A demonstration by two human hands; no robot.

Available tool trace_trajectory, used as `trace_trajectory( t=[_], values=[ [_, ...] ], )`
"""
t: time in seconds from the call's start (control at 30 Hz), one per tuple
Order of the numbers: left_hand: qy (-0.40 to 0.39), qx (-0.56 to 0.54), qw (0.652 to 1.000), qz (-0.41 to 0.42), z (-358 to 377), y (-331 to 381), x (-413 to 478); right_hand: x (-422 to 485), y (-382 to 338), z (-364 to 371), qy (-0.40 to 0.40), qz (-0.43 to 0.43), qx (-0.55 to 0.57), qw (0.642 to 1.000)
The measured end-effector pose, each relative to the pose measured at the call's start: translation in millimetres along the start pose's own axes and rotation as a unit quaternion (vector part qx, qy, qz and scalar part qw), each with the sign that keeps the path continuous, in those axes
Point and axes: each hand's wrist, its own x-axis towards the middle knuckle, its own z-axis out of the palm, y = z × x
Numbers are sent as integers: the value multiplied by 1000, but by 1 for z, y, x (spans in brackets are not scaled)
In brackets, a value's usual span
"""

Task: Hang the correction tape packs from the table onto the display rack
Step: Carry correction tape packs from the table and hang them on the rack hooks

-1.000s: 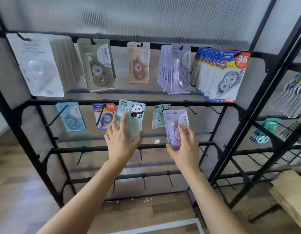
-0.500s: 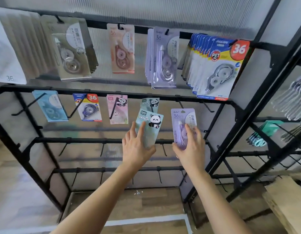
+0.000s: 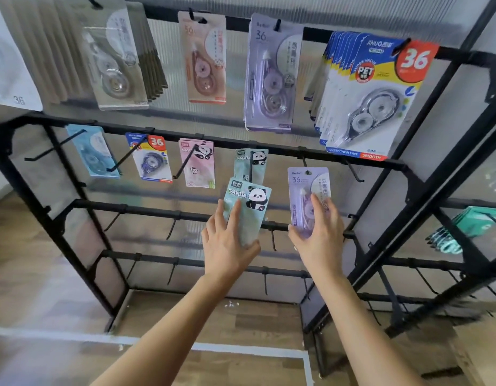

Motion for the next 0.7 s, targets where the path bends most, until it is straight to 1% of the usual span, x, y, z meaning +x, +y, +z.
trace_trajectory(
  t=[0.13,0.33,0.43,0.6,0.7],
  values=[
    [-11,2,1000,-28,5,10,13,1,7,-3,6,-14,13,1000],
    [-68,-9,996,-49,17,15,55,-1,20,-4,11,-52,28,998],
    [-91,4,994,-57,25,13,78,-1,26,-2,3,-53,25,998],
    [-99,30,993,-54,40,12,117,7,30,1,4,-47,29,998],
    [-100,26,993,-57,47,11,135,15,29,3,13,-43,32,998]
  ],
)
